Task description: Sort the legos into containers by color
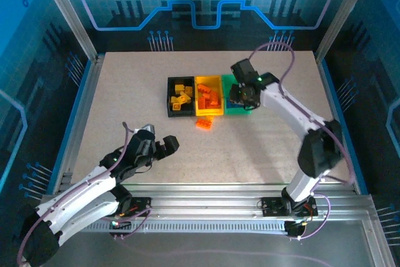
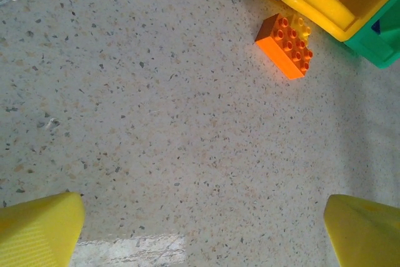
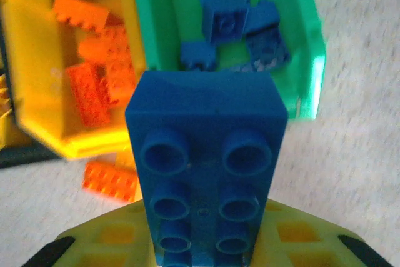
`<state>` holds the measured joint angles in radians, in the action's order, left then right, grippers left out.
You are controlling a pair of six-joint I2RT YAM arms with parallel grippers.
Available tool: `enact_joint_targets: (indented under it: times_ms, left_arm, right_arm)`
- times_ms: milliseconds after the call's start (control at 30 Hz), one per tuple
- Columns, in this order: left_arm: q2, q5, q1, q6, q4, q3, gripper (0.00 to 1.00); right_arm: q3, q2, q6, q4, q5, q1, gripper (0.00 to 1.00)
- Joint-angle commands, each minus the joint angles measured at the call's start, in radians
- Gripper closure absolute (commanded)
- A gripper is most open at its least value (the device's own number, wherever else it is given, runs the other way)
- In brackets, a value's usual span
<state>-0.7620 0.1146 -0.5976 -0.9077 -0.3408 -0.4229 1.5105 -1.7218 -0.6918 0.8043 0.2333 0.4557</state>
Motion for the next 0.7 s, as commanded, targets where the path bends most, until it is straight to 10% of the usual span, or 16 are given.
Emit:
enact_joint_targets:
  times_ms: [0, 167, 333, 667]
  left_arm:
    - [-0.001, 0.008, 0.008, 0.018, -0.045, -0.046, 0.01]
    - [0.004, 0.013, 0.01, 0.016, -0.076, -0.059, 0.01]
    - [0.015, 0.018, 0.011, 0.01, -0.085, -0.059, 0.01]
    - [0.018, 0.023, 0.013, 0.02, -0.076, -0.056, 0.01]
  right_arm:
    - [0.139, -0.178, 0.129, 0.049, 0.04, -0.041, 0.67]
    - [0.33, -0.344, 0.154, 0.082, 0.07, -0.056, 0.62]
    - [0.385, -0.376, 0.163, 0.089, 0.043, -0.06, 0.33]
    - [-0.123, 0.022, 0.184, -0.272, -0.159, 0.065, 0.29]
